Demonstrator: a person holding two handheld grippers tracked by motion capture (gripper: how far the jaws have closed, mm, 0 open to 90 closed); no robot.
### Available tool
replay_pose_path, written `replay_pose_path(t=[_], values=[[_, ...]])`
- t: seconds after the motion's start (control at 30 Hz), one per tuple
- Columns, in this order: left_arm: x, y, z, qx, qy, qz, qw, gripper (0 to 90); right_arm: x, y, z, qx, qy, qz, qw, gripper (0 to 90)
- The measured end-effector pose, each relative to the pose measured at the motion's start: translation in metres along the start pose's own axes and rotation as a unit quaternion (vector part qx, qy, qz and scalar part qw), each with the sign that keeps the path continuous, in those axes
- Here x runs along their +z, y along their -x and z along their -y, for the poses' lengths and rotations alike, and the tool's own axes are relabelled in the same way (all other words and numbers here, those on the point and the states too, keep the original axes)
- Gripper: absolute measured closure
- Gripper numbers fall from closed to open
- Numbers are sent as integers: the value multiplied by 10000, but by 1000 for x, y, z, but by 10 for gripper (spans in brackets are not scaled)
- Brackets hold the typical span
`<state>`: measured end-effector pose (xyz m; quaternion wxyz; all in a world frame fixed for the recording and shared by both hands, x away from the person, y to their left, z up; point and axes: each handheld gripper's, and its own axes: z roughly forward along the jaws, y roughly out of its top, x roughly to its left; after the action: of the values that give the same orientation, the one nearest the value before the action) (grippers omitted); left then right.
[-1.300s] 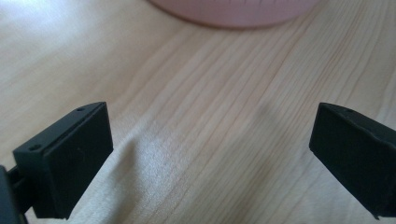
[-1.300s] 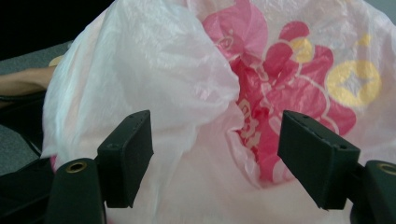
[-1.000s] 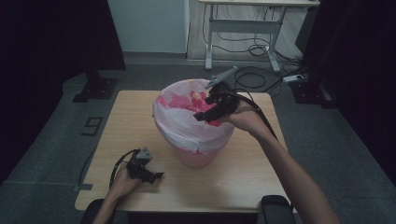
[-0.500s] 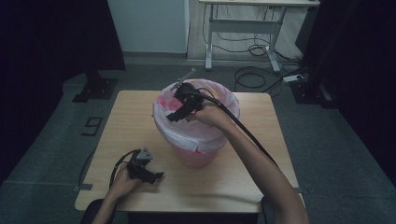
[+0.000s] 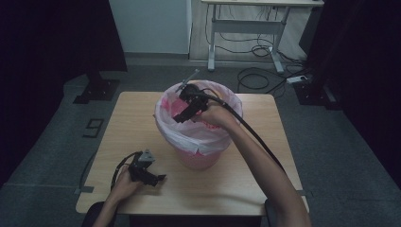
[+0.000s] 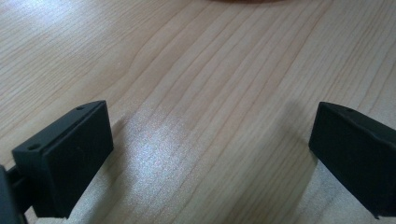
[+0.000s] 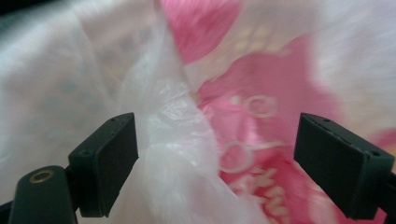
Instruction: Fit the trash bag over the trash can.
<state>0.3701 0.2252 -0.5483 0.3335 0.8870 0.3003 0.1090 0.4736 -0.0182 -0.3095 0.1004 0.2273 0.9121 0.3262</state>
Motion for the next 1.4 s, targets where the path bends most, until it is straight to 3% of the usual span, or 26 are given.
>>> replay_pose_path(t=[0.03,0.17,0.23,0.37,0.47,0.53,0.6,0.73,0.83,0.93,1.03,1.07,1.1,1.17,1.2,1.23,1.33,1.4], values=[[0,0,0,-2,0,-1,10000,0,-14,10,0,105,157,145,9997,136],[0,0,0,3,-1,5,10000,0,-20,28,5,255,88,370,9989,129],[0,0,-1,7,-4,8,10000,0,-12,40,11,324,-49,604,9976,130],[0,0,0,8,-1,11,10000,0,16,54,25,511,-202,595,9967,130],[0,0,0,8,-2,11,10000,0,38,56,33,444,-560,676,9952,130],[0,0,-1,9,-2,11,10000,0,46,56,36,371,-753,714,9939,130],[0,0,-1,7,-3,9,10000,0,45,55,34,340,-706,693,9945,130],[0,0,-1,22,-14,12,10000,0,18,48,23,199,-356,493,9979,129],[1,0,-1,23,-13,12,10000,0,-3,39,12,244,22,380,9990,153],[1,0,-1,26,-13,12,10000,0,-2,28,2,148,321,90,9993,154],[1,0,-1,13,-1,10,10000,0,18,19,-5,-41,257,-287,9992,129],[1,0,-1,12,0,11,10000,0,27,17,-6,0,221,-401,9990,127],[1,0,-1,9,2,11,10000,0,47,15,-6,71,57,-384,9992,125],[1,0,-1,10,2,11,10000,0,54,15,-5,96,-26,-322,9994,126],[1,0,-1,23,-11,11,10000,0,64,15,-3,169,-249,-245,9992,126],[1,0,-1,27,-11,12,10000,0,75,16,3,42,-768,-207,9968,125],[1,0,-1,29,-11,12,10000,0,74,16,4,34,-833,-104,9965,127],[1,0,-1,29,-11,13,10000,0,59,15,2,-81,-519,-69,9986,127]])
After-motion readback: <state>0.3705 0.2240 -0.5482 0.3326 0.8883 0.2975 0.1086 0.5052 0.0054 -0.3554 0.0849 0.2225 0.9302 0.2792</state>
